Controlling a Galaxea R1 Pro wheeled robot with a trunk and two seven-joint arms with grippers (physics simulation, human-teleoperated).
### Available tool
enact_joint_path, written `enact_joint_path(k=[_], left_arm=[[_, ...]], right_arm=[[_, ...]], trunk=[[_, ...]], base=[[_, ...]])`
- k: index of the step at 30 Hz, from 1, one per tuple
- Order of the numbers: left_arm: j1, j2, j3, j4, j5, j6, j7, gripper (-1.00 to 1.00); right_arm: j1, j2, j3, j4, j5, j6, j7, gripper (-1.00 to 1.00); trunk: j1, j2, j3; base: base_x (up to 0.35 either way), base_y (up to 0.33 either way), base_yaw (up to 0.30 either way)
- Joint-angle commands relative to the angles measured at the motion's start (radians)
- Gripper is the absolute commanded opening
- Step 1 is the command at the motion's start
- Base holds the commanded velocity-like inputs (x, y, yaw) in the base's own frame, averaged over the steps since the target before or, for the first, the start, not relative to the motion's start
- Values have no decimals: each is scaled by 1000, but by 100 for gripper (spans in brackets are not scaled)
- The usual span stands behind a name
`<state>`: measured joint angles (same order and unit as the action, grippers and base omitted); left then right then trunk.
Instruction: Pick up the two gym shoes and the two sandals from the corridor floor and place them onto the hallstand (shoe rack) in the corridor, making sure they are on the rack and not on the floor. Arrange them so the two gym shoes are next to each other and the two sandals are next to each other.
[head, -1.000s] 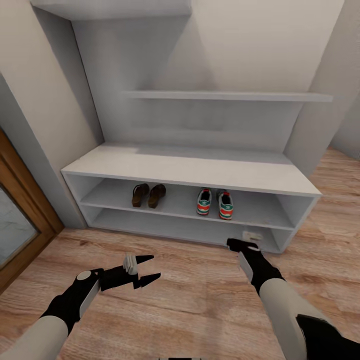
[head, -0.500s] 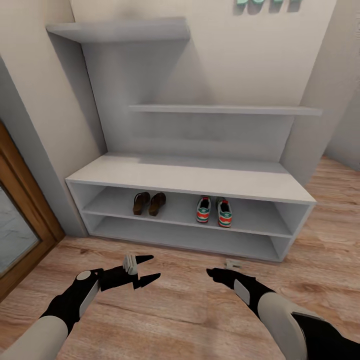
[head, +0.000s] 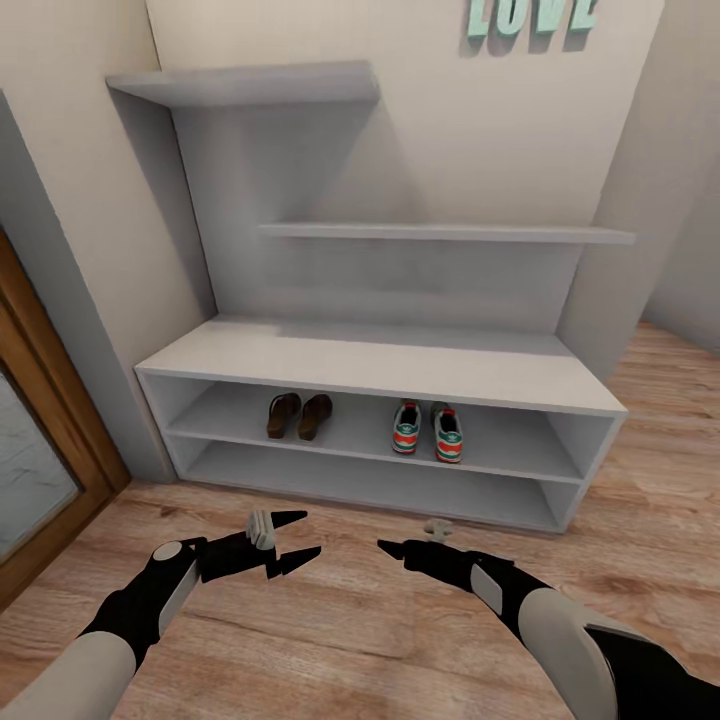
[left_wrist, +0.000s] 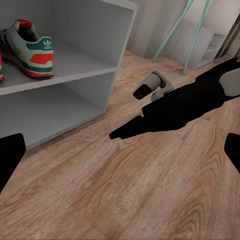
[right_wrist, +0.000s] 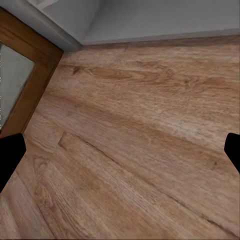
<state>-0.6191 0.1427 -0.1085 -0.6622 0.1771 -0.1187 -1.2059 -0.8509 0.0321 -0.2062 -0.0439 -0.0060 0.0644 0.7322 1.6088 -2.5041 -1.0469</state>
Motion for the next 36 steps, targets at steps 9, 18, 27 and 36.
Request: enact_joint_path(k=[9, 18, 27, 36], left_arm=[[-1, 2, -5, 1, 7, -10, 2, 100], [-1, 2, -6, 1, 7, -9, 2, 100], [-1, 1, -7, 1, 7, -9, 2, 100], [-1, -1, -7, 1, 8, -9, 2, 100]], right_arm=[[1, 4, -4, -1, 9, 6, 7, 100], [1, 0, -4, -1, 10, 6, 7, 100], [1, 0, -4, -1, 11, 6, 6, 100], [1, 0, -4, -1, 10, 6, 6, 100]], trunk=[[0, 0, -1], [0, 0, -1], [0, 0, -1], [0, 0, -1]], base=[[0, 0, 0], [0, 0, 0], [0, 0, 0], [0, 0, 0]])
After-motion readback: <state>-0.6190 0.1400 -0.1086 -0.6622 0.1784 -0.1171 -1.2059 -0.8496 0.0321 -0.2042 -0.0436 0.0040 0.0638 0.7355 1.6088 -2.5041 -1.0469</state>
